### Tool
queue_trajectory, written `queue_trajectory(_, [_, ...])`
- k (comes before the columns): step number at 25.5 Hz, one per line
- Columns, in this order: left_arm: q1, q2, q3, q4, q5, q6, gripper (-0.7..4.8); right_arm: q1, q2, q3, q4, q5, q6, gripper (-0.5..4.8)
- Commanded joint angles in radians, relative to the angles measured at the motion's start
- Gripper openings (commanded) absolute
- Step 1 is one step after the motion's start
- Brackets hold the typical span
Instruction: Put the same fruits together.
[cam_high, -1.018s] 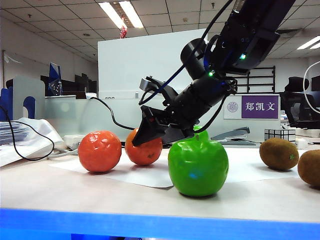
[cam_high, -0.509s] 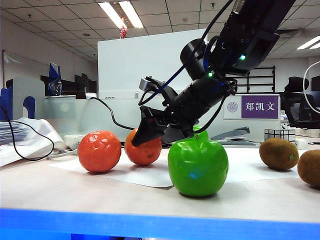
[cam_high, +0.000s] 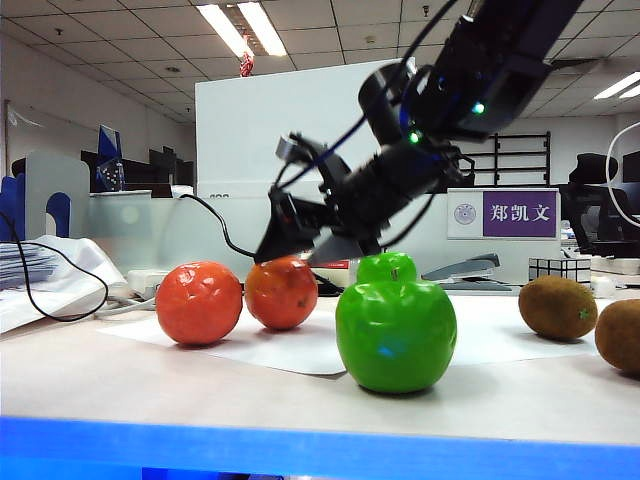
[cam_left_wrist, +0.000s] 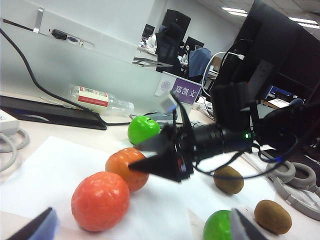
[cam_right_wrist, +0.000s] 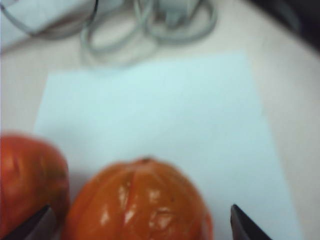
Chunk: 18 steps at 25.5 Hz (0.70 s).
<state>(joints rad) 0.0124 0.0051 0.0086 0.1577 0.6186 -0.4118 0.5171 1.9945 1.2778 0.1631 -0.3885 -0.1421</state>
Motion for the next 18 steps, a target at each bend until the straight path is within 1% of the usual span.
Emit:
queue_trajectory(1, [-0.001, 0.001, 0.002, 0.005, 0.007, 0.0, 4.61, 0.001, -0.003, 0.051, 0.021, -0.003, 0.008, 4.79])
queue_trajectory(4, [-0.001, 0.001, 0.002, 0.005, 0.007, 0.0, 4.61, -0.001, -0.003, 0.105, 0.029, 0.033, 0.007, 4.79])
queue_trajectory(7, [-0.001, 0.001, 0.002, 0.005, 0.007, 0.0, 4.61, -0.007, -0.006, 0.133, 0.012, 0.038, 0.008, 4.79])
queue_trajectory(11, [-0.001, 0.001, 0.002, 0.005, 0.006, 0.0, 4.61, -0.02, -0.048, 0.138, -0.085, 0.048, 0.004, 4.79])
queue_trajectory(15, [-0.002, 0.001, 0.002, -0.02, 0.011, 0.001, 4.61, -0.053, -0.183, 0.138, -0.289, 0.078, -0.076, 4.79])
queue_trajectory(17, [-0.031, 0.002, 0.002, -0.063, 0.008, 0.022, 4.6, -0.068, -0.273, 0.138, -0.428, 0.076, -0.098, 4.79])
queue_trajectory(18, [-0.068, 0.002, 0.002, -0.072, 0.006, 0.044, 4.58, -0.074, -0.329, 0.138, -0.529, 0.075, -0.126, 4.79])
